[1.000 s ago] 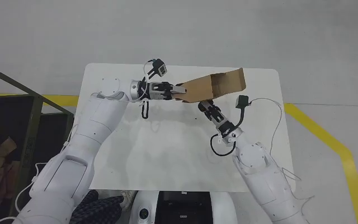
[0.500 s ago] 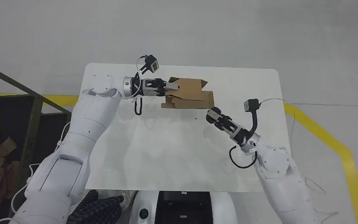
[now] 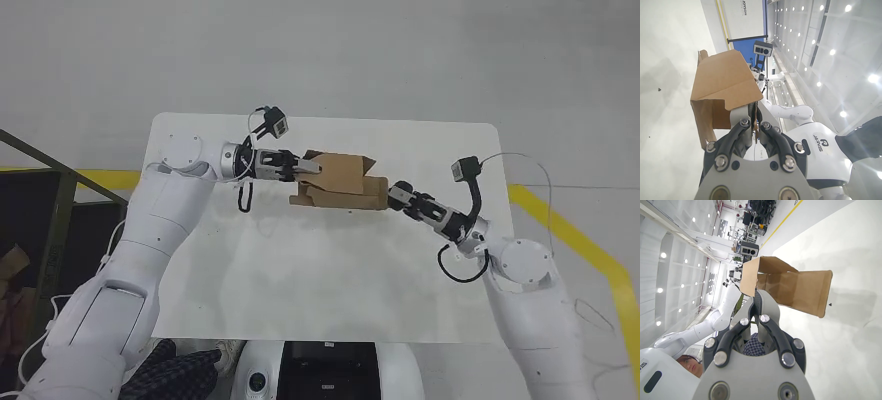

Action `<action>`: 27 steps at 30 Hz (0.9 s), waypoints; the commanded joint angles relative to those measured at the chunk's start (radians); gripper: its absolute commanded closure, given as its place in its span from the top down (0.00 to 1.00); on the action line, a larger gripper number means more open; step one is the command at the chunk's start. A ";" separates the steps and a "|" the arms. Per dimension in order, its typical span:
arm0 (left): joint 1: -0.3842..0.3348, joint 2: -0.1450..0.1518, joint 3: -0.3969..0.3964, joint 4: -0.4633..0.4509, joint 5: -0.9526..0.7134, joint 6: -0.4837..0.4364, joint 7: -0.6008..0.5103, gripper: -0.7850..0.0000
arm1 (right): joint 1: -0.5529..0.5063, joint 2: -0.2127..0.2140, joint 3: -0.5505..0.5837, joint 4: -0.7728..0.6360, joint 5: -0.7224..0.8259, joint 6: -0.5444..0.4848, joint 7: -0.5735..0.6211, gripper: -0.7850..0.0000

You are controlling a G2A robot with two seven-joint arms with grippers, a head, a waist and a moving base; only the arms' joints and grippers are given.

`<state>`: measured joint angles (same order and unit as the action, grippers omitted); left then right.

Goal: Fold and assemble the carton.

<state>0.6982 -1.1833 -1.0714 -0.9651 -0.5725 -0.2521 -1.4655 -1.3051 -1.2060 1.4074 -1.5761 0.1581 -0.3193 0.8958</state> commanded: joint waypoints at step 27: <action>-0.020 -0.019 0.040 0.054 -0.074 -0.009 -0.064 0.00 | 0.261 -0.014 -0.174 0.303 0.229 -0.040 0.236 0.20</action>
<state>0.6786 -1.2023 -1.0314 -0.9122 -0.6465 -0.2605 -1.5280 -1.0487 -1.2187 1.2416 -1.2770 0.3829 -0.3593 1.1284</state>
